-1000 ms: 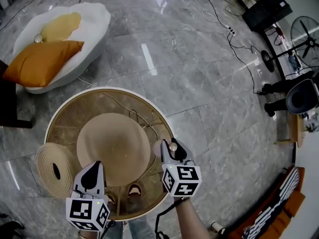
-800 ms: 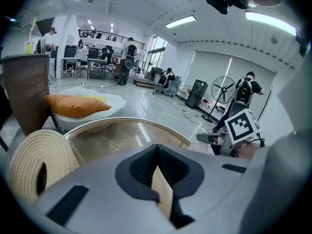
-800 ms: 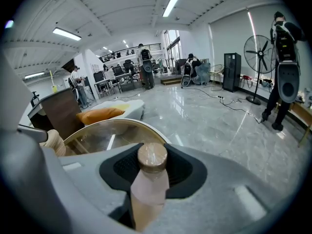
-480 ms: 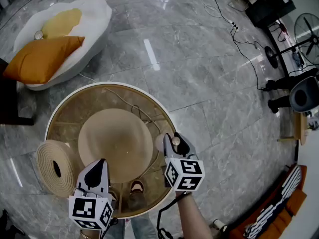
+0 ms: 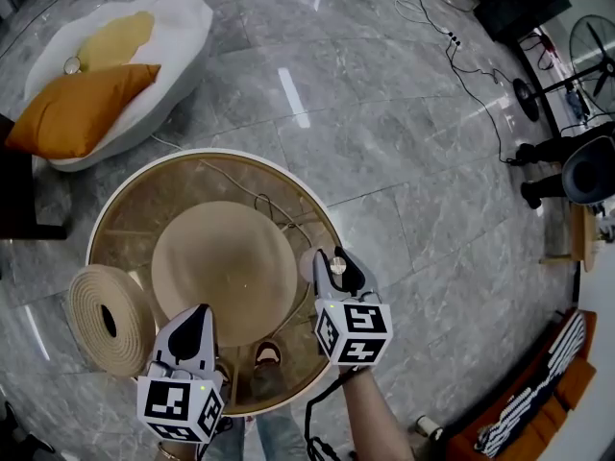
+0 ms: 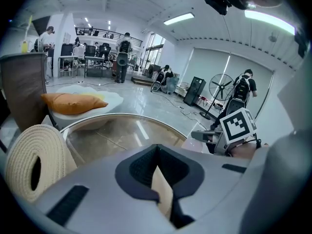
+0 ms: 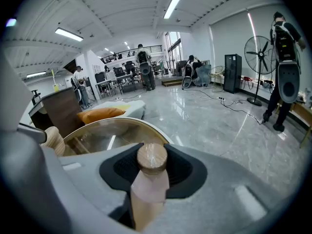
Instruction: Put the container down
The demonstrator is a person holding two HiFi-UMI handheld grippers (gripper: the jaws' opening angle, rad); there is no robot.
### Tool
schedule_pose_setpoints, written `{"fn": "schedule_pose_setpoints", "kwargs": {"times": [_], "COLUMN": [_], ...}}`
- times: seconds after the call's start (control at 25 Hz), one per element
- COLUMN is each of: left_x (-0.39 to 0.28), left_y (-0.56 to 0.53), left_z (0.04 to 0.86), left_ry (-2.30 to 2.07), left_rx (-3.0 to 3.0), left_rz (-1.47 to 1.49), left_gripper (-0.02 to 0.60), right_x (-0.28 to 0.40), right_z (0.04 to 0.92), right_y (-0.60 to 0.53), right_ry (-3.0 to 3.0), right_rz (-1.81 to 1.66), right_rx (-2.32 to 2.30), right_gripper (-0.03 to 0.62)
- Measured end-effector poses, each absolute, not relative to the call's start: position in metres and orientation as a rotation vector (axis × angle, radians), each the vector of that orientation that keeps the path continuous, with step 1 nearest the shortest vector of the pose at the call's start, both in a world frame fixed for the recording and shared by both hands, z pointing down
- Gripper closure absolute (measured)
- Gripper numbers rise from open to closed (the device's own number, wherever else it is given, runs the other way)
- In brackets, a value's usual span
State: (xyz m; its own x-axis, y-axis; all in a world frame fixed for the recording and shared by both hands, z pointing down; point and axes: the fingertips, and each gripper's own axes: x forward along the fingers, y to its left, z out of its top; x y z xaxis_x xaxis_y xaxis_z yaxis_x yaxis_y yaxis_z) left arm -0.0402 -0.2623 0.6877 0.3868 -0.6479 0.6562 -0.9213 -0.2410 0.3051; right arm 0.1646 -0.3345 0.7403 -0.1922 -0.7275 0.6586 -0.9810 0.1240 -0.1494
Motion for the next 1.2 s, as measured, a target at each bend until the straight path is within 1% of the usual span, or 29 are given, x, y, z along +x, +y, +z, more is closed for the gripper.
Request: {"fn": "schedule_pose_setpoints", "kwargs": {"times": [0.48, 1.2], "left_x": [-0.028, -0.036], "left_y": [-0.259, -0.253], "left_z": [0.681, 0.682], "left_ry": [-1.302, -1.319], "left_rx": [2.007, 1.996], "left_rz": [0.532, 0.522], "left_gripper": [0.586, 0.586], "right_x": [0.161, 0.156], "right_z": [0.741, 0.743], "right_y": [-0.331, -0.328], "right_ry": [-1.983, -1.996], "right_rz": [0.752, 0.708], "right_rx": [1.635, 1.611], "right_gripper": [0.462, 0.462]}}
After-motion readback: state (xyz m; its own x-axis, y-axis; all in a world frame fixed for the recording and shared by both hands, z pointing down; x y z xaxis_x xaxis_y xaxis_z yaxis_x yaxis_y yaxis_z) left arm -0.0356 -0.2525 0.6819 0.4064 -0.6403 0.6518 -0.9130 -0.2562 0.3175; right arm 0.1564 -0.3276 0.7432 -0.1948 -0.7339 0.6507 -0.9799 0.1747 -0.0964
